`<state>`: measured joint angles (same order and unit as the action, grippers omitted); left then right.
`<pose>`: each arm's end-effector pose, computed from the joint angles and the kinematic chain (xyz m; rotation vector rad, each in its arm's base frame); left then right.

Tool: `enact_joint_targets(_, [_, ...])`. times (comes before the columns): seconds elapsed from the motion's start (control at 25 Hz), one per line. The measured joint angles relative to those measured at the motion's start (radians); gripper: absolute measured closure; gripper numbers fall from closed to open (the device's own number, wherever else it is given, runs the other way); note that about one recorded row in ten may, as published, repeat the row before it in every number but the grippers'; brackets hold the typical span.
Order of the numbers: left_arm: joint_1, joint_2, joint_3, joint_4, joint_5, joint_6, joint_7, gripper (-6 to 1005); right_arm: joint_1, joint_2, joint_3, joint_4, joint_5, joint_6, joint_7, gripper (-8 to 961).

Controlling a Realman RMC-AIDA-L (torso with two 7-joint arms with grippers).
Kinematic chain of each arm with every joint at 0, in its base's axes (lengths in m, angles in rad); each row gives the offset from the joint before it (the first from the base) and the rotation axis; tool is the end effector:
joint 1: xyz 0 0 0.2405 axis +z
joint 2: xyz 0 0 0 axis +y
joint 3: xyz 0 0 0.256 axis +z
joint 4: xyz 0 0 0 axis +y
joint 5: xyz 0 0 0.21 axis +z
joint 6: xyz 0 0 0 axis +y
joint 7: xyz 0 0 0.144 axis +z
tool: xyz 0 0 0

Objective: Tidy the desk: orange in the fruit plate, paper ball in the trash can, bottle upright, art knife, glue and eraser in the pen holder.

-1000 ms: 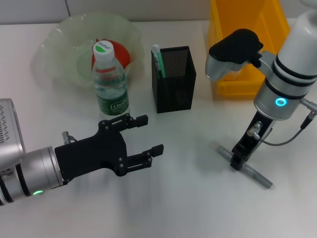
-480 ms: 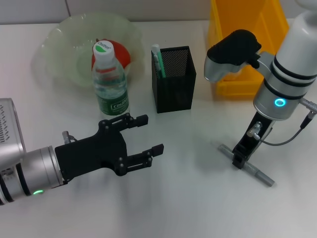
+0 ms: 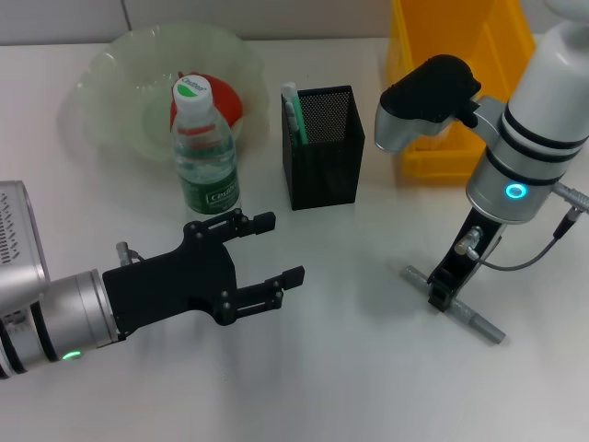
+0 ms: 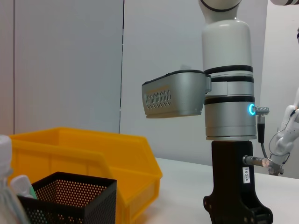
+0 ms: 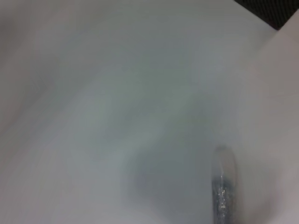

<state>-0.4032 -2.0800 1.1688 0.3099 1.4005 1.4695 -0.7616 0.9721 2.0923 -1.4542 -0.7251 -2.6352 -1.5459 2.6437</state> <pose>-0.2745 0.2688 -0.0671 -2.6446 -0.2983 -0.9044 0.1805 0.3625 -0.0636 -2.6228 1.1069 -0.9813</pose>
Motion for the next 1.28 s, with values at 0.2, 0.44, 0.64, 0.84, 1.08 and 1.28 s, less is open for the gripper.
enact_joint_targets(0.2, [0.0, 0.0, -0.004, 0.0, 0.0, 0.0, 0.001, 246, -0.059, -0.001, 0.008, -0.104, 0.014, 0.007, 0.0, 814])
enact_joint_targets(0.44, [0.002, 0.0, -0.01, 0.0, 0.0, 0.0, 0.001, 246, -0.284, -0.009, 0.02, -0.489, 0.106, 0.029, -0.02, 815])
enact_joint_targets(0.64, [0.0, 0.0, -0.009, 0.0, 0.0, 0.0, 0.001, 245, -0.473, -0.009, 0.136, -0.681, 0.33, 0.156, -0.178, 816])
enact_joint_targets(0.84, [-0.005, 0.0, -0.01, 0.0, -0.003, -0.002, 0.001, 245, -0.559, -0.01, 0.259, -0.523, 0.766, 0.275, -0.549, 818])
enact_joint_targets(1.08, [-0.011, 0.0, -0.01, 0.0, -0.011, -0.002, 0.001, 245, -0.455, -0.013, 0.421, 0.038, 1.223, 0.287, -1.133, 819])
enact_joint_targets(1.28, [-0.017, 0.0, -0.004, 0.0, -0.011, -0.003, 0.001, 245, -0.358, -0.008, 0.458, 0.273, 1.311, 0.286, -1.45, 820])
